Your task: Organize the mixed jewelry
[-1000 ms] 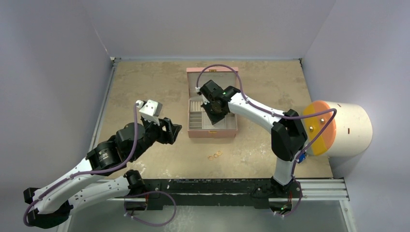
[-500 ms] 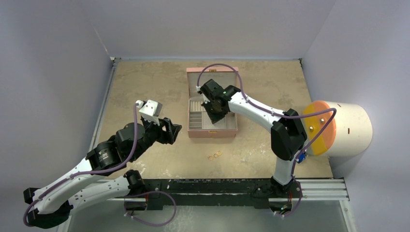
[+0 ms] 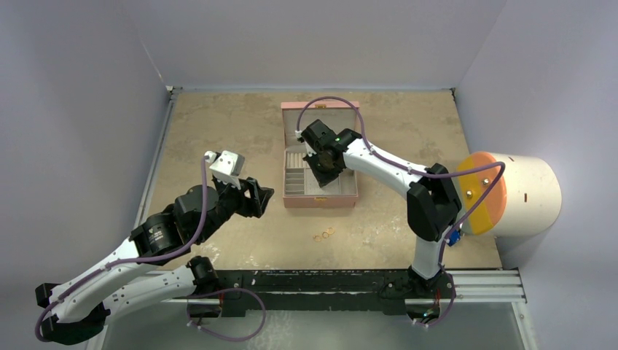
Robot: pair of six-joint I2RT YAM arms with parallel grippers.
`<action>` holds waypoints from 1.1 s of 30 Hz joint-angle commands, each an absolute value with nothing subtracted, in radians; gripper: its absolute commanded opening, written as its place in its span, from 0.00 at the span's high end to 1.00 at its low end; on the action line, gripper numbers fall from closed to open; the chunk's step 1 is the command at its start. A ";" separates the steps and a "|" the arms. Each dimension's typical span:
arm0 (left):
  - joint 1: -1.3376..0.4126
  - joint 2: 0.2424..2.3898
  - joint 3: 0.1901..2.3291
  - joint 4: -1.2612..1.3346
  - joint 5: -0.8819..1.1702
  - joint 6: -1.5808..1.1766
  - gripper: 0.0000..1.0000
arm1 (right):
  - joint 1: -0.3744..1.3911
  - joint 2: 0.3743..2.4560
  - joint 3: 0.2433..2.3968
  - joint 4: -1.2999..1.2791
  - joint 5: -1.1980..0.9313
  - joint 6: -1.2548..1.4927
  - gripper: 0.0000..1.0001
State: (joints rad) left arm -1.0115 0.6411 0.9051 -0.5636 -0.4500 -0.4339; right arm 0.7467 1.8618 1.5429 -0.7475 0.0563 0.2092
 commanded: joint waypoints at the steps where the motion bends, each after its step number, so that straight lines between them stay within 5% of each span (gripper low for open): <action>1: -1.017 0.635 0.908 -0.540 -0.452 -0.425 0.37 | 0.743 1.883 1.586 -0.741 0.031 0.222 1.00; 33: -1.017 0.631 0.907 -0.541 -0.451 -0.422 0.37 | 0.745 1.857 1.588 -0.759 0.005 0.216 1.00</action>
State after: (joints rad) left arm -1.0115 0.6411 0.9051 -0.5636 -0.4500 -0.4339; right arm 0.7448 1.8729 1.5578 -0.7593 0.0307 0.2089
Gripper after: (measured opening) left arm 0.630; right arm 0.028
